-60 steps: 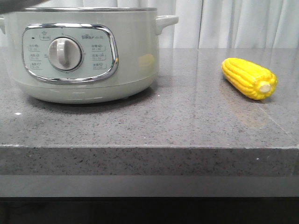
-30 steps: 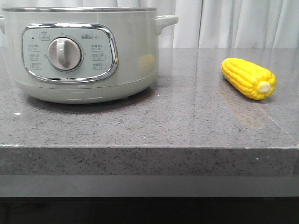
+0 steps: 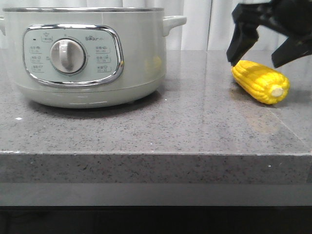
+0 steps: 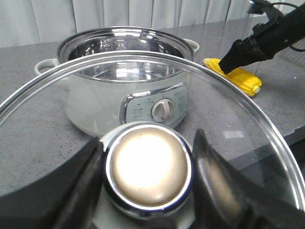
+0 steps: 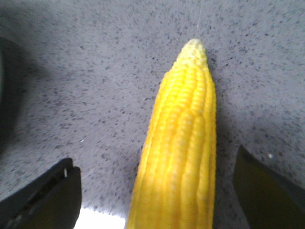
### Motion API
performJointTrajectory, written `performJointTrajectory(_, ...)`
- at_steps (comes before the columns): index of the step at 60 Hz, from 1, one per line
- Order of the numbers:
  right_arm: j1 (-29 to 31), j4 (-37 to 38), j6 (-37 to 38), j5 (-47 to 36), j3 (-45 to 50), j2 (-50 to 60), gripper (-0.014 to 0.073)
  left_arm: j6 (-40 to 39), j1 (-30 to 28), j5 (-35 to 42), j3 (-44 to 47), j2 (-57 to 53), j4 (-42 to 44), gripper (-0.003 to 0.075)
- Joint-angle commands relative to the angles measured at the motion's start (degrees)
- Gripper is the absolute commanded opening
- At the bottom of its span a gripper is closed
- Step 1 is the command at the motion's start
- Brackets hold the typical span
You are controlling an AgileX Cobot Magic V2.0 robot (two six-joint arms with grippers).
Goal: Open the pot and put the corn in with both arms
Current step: 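Lower the right gripper onto the yellow corn cob and grasp it, then lift the corn and carry it over the open pot with the right gripper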
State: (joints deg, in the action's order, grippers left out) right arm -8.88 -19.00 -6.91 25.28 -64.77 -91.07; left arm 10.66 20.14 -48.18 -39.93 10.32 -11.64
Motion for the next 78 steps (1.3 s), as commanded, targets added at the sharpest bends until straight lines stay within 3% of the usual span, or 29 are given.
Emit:
performJointTrajectory(1,-0.1,-0.8,-0.4,-1.4,-3.3,-0.3,0.0654,-0.5,0.4,8.7,-1.9,0.7,-1.6,0.0218)
performJointTrajectory(6,-0.1,-0.8,-0.4,-1.4,-3.4,-0.8,0.0617,-0.5,0.4,8.7,-1.9,0.7,-1.6,0.0218)
performJointTrajectory(19,-0.1,-0.8,-0.4,-1.5,-3.4,-0.8,0.0333,-0.5,0.4,8.8,-1.9,0.7,-1.6,0.0209)
performJointTrajectory(29,-0.1,-0.8,-0.4,-2.4,-4.2,-0.3,0.0181,-0.5,0.4,8.8,-1.9,0.7,-1.6,0.0209)
performJointTrajectory(52,-2.6,-0.8,-0.9,-2.4,-16.1,5.7,0.0156,-0.5,0.4,8.9,-1.9,0.7,-1.6,0.0209)
performJointTrajectory(78,-23.9,-0.8,-3.9,-6.9,-32.9,-4.5,0.0156,-0.5,0.4,8.9,-1.9,0.7,-1.6,0.0209)
